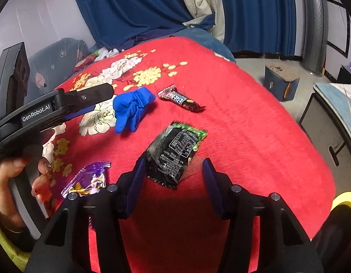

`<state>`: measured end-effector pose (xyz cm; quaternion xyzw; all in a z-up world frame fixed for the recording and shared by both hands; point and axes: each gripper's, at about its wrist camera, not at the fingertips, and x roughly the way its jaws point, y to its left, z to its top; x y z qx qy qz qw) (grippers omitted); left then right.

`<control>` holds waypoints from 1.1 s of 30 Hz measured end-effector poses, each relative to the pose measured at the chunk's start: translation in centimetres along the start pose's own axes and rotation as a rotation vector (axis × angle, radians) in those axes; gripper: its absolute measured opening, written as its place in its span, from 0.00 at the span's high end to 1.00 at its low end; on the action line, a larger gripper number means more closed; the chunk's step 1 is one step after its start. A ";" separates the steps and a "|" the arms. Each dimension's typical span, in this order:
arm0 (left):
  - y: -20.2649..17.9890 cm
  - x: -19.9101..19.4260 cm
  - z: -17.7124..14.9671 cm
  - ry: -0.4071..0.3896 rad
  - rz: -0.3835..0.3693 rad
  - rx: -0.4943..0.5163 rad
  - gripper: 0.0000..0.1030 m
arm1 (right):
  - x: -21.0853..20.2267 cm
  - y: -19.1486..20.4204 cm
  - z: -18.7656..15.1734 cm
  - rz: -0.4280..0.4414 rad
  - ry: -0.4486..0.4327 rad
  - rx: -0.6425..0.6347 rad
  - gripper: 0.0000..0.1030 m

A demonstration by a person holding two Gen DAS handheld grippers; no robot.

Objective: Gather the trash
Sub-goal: 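Grasp the blue glove with the left tool while the right tool grasps the black-green snack bag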

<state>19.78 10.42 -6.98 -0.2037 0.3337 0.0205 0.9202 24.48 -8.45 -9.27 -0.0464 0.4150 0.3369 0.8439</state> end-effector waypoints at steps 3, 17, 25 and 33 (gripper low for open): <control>0.1 1.1 0.2 0.028 -0.013 -0.014 0.39 | 0.7 -0.1 -0.2 0.007 0.018 0.005 0.64; 0.9 3.9 -0.9 0.138 -0.070 -0.067 0.78 | -0.1 0.2 -1.4 -0.008 -0.027 -0.026 0.78; 1.0 2.9 -1.2 0.115 -0.098 -0.064 0.95 | -1.9 0.6 -2.0 -0.015 -0.072 -0.058 0.84; -0.3 0.1 -0.7 0.040 -0.113 -0.007 0.96 | -3.9 0.9 -2.2 -0.020 -0.117 -0.083 0.91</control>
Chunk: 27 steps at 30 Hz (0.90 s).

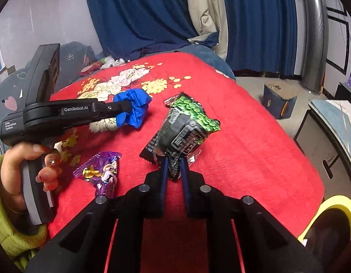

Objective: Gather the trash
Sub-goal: 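Grasp the blue glove with the left tool while the right tool grasps the black-green snack bag, then carry the blue glove and black-green bag over the yellow-rimmed bin with both tools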

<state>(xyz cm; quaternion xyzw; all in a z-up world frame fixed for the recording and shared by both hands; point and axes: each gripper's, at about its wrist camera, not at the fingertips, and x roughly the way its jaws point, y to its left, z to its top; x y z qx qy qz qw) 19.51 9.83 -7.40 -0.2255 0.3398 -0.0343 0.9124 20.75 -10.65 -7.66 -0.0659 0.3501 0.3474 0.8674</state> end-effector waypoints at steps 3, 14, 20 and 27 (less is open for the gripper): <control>-1.1 -0.9 0.2 -0.022 -0.016 0.030 0.96 | -1.0 -0.1 0.1 0.001 -0.016 -0.001 0.95; -4.9 -3.2 0.3 -0.061 -0.080 0.103 0.96 | -4.7 -1.0 0.8 -0.017 -0.088 0.003 0.95; -7.0 -3.9 -0.1 -0.064 -0.115 0.148 0.96 | -6.7 -1.9 0.7 -0.044 -0.116 0.019 0.95; -9.4 -4.1 -0.8 -0.056 -0.153 0.207 0.96 | -8.7 -3.2 0.0 -0.084 -0.131 0.039 0.95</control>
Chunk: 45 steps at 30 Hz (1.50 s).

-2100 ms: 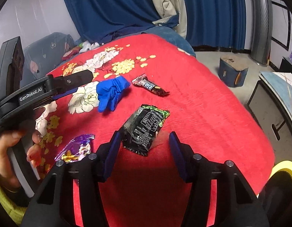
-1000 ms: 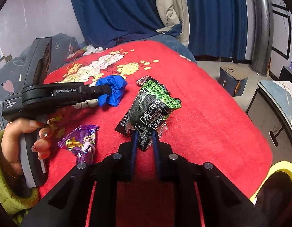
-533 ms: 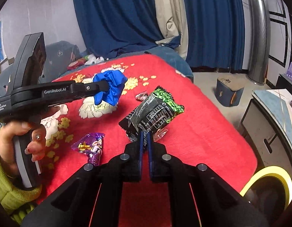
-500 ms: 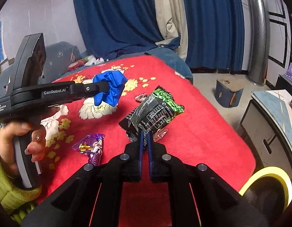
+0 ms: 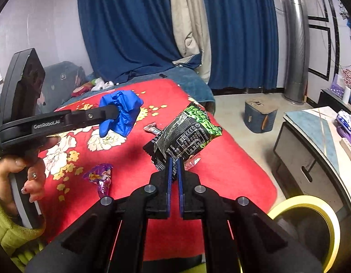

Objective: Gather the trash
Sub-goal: 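Carry the blue glove and black-green bag over the yellow-rimmed bin with both tools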

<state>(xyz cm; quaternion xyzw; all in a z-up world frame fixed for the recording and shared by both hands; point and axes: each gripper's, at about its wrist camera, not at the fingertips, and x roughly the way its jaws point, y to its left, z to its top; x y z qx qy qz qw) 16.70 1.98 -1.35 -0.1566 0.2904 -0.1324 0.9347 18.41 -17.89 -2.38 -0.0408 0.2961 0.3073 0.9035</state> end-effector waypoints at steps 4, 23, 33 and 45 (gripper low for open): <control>-1.4 0.2 -0.3 0.010 -0.022 0.024 0.96 | -1.2 -1.1 -0.4 -0.026 -0.007 0.013 0.95; -8.5 2.5 -3.2 0.097 -0.116 0.173 0.96 | -6.0 -8.2 -5.1 -0.197 0.009 0.155 0.95; -13.1 4.7 -5.5 0.165 -0.178 0.277 0.96 | -8.1 -11.5 -8.6 -0.291 0.043 0.226 0.95; -18.5 9.0 -9.6 0.298 -0.254 0.415 0.96 | -9.8 -15.2 -13.1 -0.353 0.103 0.329 0.95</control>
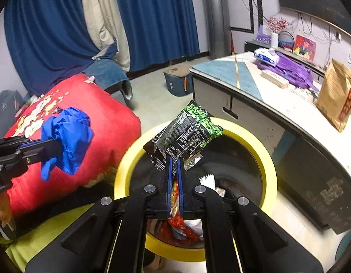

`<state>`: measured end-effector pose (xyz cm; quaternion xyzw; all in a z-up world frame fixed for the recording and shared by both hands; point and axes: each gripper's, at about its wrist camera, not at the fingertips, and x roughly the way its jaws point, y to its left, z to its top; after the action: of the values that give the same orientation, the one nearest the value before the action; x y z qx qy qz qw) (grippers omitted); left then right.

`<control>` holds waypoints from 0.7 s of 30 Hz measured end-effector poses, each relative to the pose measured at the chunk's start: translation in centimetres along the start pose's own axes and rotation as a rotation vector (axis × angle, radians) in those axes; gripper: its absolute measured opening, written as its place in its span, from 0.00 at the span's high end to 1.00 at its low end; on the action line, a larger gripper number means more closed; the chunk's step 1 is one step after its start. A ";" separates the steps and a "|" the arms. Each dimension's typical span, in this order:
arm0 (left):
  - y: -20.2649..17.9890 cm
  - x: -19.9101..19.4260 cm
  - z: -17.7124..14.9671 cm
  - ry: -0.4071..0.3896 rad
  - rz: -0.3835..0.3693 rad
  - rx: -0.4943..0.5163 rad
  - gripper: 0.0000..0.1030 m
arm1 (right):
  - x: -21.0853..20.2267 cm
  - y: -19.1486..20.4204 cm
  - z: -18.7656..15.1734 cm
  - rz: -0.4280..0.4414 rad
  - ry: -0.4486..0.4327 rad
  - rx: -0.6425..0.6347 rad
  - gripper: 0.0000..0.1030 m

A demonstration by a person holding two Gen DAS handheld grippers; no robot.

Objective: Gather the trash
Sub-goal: 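Carry the blue glove and black-green bag over the yellow-rimmed bin with both tools, then open both tools to drop the glove and bag into the bin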

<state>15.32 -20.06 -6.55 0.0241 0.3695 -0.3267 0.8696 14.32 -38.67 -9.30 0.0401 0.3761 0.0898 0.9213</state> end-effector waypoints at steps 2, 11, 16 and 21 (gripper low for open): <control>-0.3 1.1 0.0 0.027 -0.005 0.009 0.96 | 0.2 -0.4 -0.5 -0.004 0.015 0.012 0.95; -0.7 3.6 0.7 0.078 -0.005 0.022 0.88 | 0.8 -2.6 -1.3 -0.014 0.050 0.078 0.94; -0.4 3.2 0.8 0.056 0.016 0.001 0.54 | 0.7 -3.3 -1.5 -0.029 0.053 0.113 0.64; 0.7 1.9 0.8 0.024 0.054 -0.050 0.26 | 0.3 -3.4 -1.1 -0.033 0.028 0.128 0.58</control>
<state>17.25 -20.78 -7.40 0.0163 0.3874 -0.2934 0.8738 14.23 -41.89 -10.78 0.0917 0.3945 0.0510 0.9129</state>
